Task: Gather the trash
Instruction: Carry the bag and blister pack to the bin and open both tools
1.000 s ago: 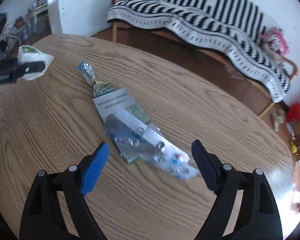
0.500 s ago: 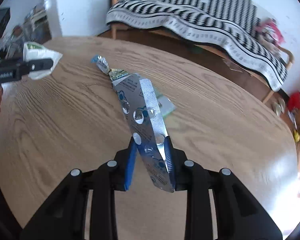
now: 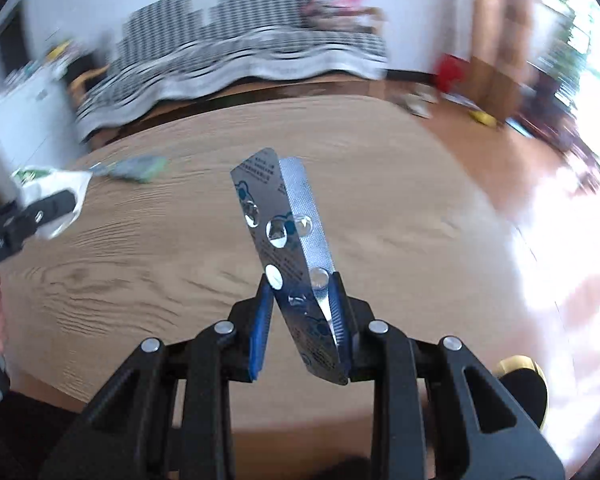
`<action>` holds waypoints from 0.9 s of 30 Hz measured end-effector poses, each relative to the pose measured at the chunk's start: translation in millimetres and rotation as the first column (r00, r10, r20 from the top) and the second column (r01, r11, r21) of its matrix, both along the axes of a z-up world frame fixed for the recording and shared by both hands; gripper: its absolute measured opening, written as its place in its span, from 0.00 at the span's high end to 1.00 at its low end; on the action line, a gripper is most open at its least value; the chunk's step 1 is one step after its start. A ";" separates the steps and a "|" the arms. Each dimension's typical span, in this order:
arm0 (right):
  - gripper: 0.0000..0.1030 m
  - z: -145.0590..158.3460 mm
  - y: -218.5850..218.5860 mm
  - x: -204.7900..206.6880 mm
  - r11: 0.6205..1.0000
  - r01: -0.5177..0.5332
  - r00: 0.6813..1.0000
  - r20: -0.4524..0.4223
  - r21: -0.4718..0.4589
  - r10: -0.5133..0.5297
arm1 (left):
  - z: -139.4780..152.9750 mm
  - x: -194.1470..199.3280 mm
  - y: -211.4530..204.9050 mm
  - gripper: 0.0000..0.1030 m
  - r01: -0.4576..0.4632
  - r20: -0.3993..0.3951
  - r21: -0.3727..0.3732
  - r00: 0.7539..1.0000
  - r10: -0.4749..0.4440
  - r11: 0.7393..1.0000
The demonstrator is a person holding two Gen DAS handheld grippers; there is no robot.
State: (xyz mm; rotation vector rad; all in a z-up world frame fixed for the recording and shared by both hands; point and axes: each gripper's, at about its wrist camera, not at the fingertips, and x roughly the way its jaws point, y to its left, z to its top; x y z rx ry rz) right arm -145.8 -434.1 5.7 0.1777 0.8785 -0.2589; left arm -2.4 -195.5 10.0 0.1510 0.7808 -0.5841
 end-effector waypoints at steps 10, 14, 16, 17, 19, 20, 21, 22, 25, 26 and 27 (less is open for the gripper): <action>0.72 -24.7 -153.6 -171.2 0.901 0.431 0.902 -0.030 0.053 -0.430 | -30.7 -120.9 -189.4 0.36 0.405 -0.029 -0.041 0.913 -0.407 0.913; 0.72 -48.7 -198.5 -222.0 0.829 0.554 0.832 -0.076 0.081 -0.549 | -53.8 -158.5 -246.3 0.36 0.493 -0.078 -0.073 0.864 -0.498 0.867; 0.72 -60.1 -214.7 -237.7 0.805 0.584 0.812 -0.096 0.105 -0.576 | -68.7 -176.4 -273.1 0.36 0.534 -0.109 -0.089 0.834 -0.541 0.841; 0.72 -67.2 -223.1 -245.0 0.793 0.600 0.800 -0.113 0.109 -0.590 | -75.7 -185.3 -284.3 0.36 0.553 -0.117 -0.089 0.820 -0.560 0.829; 0.72 -79.8 -235.4 -253.2 0.774 0.621 0.783 -0.144 0.124 -0.605 | -86.6 -194.6 -298.8 0.35 0.581 -0.129 -0.088 0.799 -0.587 0.809; 0.72 -84.1 -239.5 -248.9 0.765 0.630 0.776 -0.159 0.136 -0.611 | -93.2 -200.0 -306.3 0.35 0.595 -0.140 -0.091 0.786 -0.602 0.799; 0.72 -91.4 -247.6 -255.1 0.749 0.644 0.764 -0.177 0.154 -0.621 | -102.1 -205.1 -315.2 0.35 0.608 -0.156 -0.093 0.773 -0.615 0.788; 0.72 -95.0 -252.3 -257.7 0.741 0.650 0.760 -0.186 0.168 -0.623 | -106.5 -206.3 -320.3 0.35 0.613 -0.166 -0.094 0.767 -0.620 0.784; 0.72 -105.2 -266.8 -261.5 0.724 0.659 0.752 -0.210 0.205 -0.625 | -121.0 -213.9 -334.7 0.35 0.629 -0.189 -0.084 0.752 -0.632 0.773; 0.72 -105.9 -265.9 -260.4 0.721 0.661 0.750 -0.215 0.209 -0.626 | -123.2 -213.9 -337.7 0.35 0.633 -0.189 -0.080 0.749 -0.635 0.770; 0.72 -108.6 -268.4 -262.5 0.716 0.663 0.749 -0.219 0.218 -0.626 | -126.8 -215.6 -342.0 0.35 0.636 -0.193 -0.078 0.746 -0.638 0.768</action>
